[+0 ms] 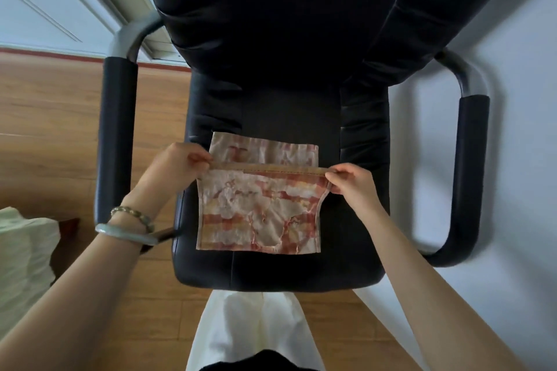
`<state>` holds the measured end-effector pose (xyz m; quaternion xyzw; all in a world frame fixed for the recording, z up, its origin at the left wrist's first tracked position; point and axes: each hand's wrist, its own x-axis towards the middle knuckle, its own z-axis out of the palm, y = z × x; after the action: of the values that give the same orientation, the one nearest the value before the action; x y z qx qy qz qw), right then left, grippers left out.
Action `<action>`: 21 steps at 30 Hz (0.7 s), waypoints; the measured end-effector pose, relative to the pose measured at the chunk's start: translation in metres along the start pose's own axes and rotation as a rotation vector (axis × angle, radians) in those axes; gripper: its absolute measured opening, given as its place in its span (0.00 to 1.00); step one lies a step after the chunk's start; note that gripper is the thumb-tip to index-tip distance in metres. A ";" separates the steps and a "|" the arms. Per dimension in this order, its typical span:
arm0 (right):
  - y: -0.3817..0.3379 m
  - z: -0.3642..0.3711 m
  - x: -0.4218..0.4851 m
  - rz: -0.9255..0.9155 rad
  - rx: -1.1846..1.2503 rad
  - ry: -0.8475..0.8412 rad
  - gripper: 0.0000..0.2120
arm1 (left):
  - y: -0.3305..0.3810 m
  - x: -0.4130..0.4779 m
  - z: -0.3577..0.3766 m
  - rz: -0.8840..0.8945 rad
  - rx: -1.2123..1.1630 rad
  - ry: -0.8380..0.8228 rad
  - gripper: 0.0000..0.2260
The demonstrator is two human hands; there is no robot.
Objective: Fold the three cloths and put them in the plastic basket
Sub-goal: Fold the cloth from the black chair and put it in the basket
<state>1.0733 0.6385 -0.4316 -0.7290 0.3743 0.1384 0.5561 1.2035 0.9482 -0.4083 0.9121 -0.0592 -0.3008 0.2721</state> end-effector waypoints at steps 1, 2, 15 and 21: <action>-0.001 0.001 0.008 -0.005 0.009 0.009 0.03 | 0.000 0.007 0.000 0.016 0.021 0.007 0.07; -0.001 0.003 0.019 -0.007 0.016 0.024 0.03 | 0.000 0.016 0.000 0.041 0.064 0.031 0.07; 0.004 0.030 0.088 -0.119 -0.481 0.207 0.12 | 0.004 0.070 0.034 0.113 0.172 0.235 0.12; 0.012 0.024 0.057 -0.203 -0.447 0.220 0.13 | 0.000 0.024 0.055 0.208 0.254 0.235 0.18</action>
<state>1.1090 0.6366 -0.4836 -0.8782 0.3177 0.0810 0.3483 1.1912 0.9164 -0.4572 0.9570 -0.1581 -0.1525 0.1895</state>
